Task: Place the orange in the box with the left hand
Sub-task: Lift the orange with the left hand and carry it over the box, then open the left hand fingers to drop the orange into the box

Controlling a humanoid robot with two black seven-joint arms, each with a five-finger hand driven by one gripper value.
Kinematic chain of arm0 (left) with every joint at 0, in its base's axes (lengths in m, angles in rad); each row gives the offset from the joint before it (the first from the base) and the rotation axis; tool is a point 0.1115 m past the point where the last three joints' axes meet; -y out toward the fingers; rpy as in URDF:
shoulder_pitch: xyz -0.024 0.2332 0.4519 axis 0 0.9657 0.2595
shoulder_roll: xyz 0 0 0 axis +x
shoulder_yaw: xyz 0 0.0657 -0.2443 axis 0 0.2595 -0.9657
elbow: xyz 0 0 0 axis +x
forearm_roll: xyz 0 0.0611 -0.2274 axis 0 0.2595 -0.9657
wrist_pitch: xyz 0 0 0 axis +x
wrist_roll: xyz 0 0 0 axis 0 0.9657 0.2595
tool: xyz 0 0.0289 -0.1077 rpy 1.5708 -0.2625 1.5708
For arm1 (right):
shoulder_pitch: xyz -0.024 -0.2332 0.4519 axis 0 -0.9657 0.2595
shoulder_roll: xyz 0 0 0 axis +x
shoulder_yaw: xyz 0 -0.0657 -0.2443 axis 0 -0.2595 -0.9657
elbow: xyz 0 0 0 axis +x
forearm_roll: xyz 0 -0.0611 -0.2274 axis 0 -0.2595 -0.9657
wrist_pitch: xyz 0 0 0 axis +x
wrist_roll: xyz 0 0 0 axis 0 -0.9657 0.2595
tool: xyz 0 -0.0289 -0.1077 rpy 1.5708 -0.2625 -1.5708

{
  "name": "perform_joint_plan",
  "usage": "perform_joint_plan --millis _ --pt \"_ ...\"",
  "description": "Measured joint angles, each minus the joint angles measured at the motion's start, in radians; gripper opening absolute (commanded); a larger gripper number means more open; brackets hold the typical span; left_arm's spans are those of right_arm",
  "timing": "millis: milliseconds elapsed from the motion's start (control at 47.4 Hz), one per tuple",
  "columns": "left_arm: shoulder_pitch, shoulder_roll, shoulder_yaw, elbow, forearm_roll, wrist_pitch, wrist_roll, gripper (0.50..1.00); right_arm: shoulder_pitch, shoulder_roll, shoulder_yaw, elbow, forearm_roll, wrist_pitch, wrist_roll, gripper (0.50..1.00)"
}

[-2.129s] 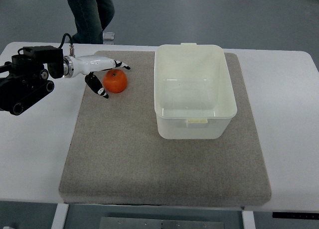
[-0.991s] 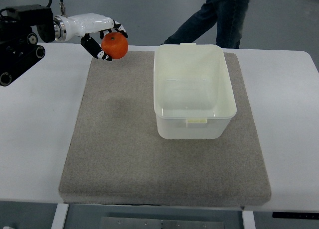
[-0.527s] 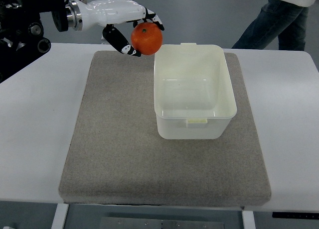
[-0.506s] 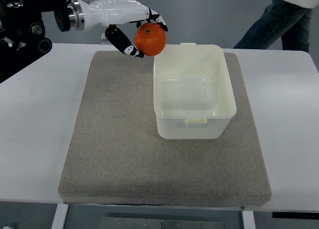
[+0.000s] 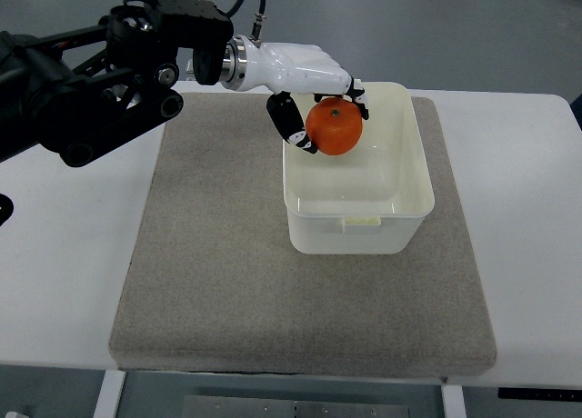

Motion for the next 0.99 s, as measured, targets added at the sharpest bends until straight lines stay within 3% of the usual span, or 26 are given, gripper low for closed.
perform_joint_plan --millis 316,379,485,569,590,632,653,991 --pt "0.026 -0.085 -0.001 0.092 0.011 0.014 0.001 0.503 0.000 0.000 0.000 0.000 0.000 0.000 0.000 0.926" --pt "0.031 -0.101 -0.001 0.103 0.014 0.015 0.001 0.636 0.000 0.000 0.000 0.000 0.000 0.000 0.000 0.926" --pt "0.042 -0.107 -0.001 0.105 0.015 0.015 0.001 0.758 0.000 0.000 0.000 0.000 0.000 0.000 0.000 0.926" --pt "0.042 -0.107 -0.001 0.105 0.015 0.016 0.001 0.780 0.000 0.000 0.000 0.000 0.000 0.000 0.000 0.926" --pt "0.042 -0.107 -0.001 0.105 0.015 0.016 0.001 0.812 0.000 0.000 0.000 0.000 0.000 0.000 0.000 0.926" --pt "0.044 -0.107 -0.001 0.105 0.015 0.016 0.001 0.942 0.000 0.000 0.000 0.000 0.000 0.000 0.000 0.926" --pt "0.045 -0.107 -0.001 0.105 0.015 0.016 0.001 0.970 0.000 0.000 0.000 0.000 0.000 0.000 0.000 0.926" --pt "0.050 -0.084 -0.047 0.097 -0.077 0.018 0.001 0.990 0.000 0.000 0.000 0.000 0.001 0.000 0.000 0.926"
